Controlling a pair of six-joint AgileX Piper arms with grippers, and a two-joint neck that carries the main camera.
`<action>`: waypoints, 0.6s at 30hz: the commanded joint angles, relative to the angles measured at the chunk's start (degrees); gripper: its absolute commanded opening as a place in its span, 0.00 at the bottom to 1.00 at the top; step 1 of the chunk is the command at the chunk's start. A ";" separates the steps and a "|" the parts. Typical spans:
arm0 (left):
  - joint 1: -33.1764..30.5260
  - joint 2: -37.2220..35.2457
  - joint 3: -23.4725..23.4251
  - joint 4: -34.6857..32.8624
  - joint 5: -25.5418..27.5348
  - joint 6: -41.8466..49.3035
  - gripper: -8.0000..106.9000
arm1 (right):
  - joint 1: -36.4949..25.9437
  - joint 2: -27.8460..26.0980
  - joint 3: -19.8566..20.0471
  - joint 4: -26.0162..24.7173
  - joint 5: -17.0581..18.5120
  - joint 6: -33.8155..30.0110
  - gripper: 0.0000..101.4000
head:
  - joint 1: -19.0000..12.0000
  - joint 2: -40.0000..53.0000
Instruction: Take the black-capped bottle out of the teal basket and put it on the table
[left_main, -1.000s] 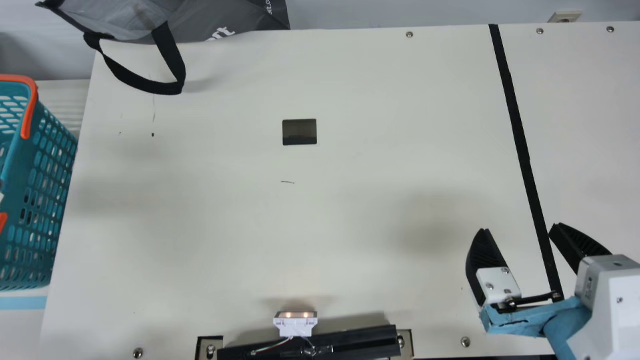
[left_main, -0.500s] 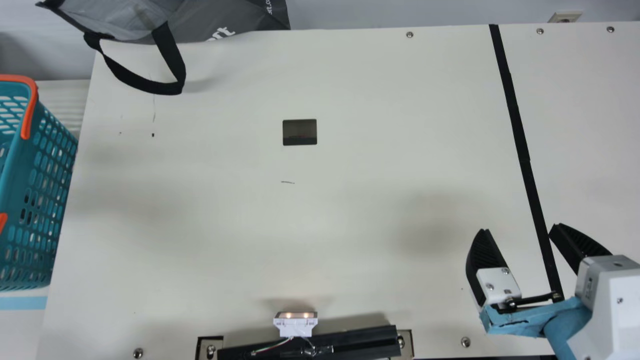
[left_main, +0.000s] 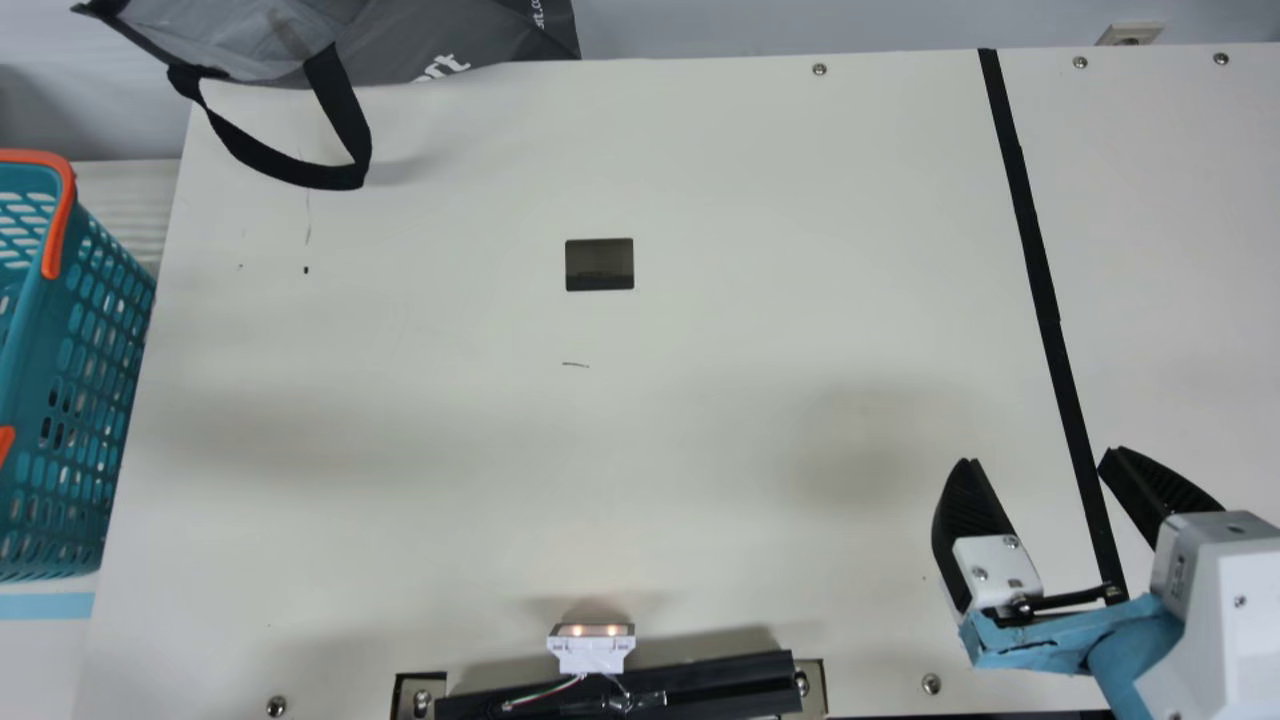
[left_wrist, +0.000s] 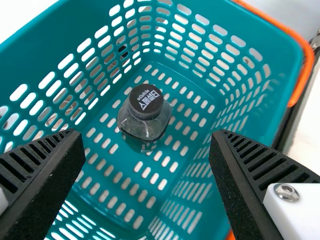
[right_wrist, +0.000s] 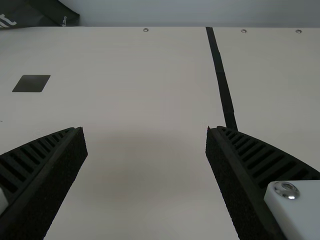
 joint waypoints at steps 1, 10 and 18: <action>-0.20 1.80 -0.34 -1.89 -0.39 4.20 1.00 | 0.00 0.00 0.00 0.00 0.00 0.00 0.90 | -0.21 0.47; -3.29 7.03 -1.91 -6.76 -3.49 10.63 1.00 | 0.00 0.00 0.00 0.00 0.00 0.00 0.90 | -0.21 0.47; -5.83 10.86 -3.27 -7.80 -5.68 11.78 1.00 | 0.00 0.00 0.00 0.00 0.00 0.00 0.90 | -0.21 0.47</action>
